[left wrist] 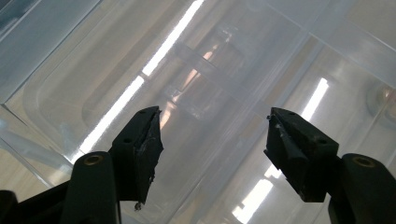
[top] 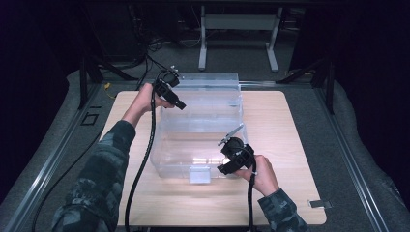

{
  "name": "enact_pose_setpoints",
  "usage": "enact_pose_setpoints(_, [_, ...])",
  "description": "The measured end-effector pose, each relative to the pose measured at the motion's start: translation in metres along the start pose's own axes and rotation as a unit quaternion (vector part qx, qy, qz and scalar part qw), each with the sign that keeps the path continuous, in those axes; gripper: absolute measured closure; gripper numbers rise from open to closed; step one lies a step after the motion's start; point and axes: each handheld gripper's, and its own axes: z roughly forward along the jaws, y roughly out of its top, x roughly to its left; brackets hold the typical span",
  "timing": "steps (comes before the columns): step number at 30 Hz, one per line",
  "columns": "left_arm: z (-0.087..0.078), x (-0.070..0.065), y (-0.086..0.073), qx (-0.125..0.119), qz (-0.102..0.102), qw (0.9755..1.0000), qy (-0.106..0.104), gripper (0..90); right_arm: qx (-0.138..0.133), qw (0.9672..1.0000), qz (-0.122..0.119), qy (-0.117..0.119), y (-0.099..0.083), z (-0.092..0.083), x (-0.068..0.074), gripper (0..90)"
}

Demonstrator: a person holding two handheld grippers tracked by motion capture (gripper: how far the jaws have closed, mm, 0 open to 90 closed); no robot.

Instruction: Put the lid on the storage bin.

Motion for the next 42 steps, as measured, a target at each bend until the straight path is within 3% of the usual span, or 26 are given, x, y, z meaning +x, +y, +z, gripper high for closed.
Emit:
enact_pose_setpoints(3, [0.001,-0.003,-0.003,-0.007,0.019,0.9996,0.021,43.2,0.000,1.0000,-0.001,0.002,-0.001,0.004,0.003,50.1])
enact_pose_setpoints(4, [0.001,-0.003,-0.004,-0.012,0.016,0.9995,0.026,48.1,-0.002,0.9999,-0.002,0.010,-0.002,0.007,0.004,56.2])
enact_pose_setpoints(6, [0.001,-0.003,-0.006,-0.022,0.014,0.9994,0.020,50.0,-0.003,0.9999,-0.003,0.014,-0.003,0.008,0.005,61.5])
enact_pose_setpoints(7, [0.001,-0.003,-0.006,-0.022,0.014,0.9994,0.020,52.9,-0.003,0.9999,-0.003,0.014,-0.003,0.008,0.005,61.5])
enact_pose_setpoints(8, [0.000,-0.002,-0.007,-0.029,0.011,0.9994,0.012,55.7,-0.005,1.0000,-0.007,-0.001,-0.003,0.007,0.009,61.3])
enact_pose_setpoints(14, [0.000,-0.001,-0.009,-0.044,0.006,0.9989,-0.018,67.3,-0.010,0.9999,-0.005,-0.002,-0.004,0.008,0.008,61.7])
enact_pose_setpoints(17, [0.000,-0.002,-0.010,-0.046,0.006,0.9987,-0.023,71.2,-0.012,0.9999,-0.003,-0.004,-0.004,0.008,0.008,61.7])
enact_pose_setpoints(30, [-0.002,-0.010,-0.012,-0.057,0.019,0.9981,-0.014,76.0,-0.032,0.9989,-0.001,-0.035,-0.008,0.012,0.015,60.1])
enact_pose_setpoints(31, [-0.002,-0.011,-0.011,-0.053,0.024,0.9982,-0.013,76.0,-0.032,0.9989,-0.001,-0.035,-0.008,0.012,0.015,60.1])
enact_pose_setpoints(33, [-0.005,-0.015,-0.011,-0.050,0.026,0.9984,-0.010,77.5,-0.039,0.9988,0.029,0.002,-0.012,0.020,0.007,59.4])
enact_pose_setpoints(42, [-0.009,-0.018,-0.009,-0.042,0.033,0.9985,-0.011,78.7,-0.042,0.9985,0.028,-0.022,-0.012,0.019,0.011,56.6])
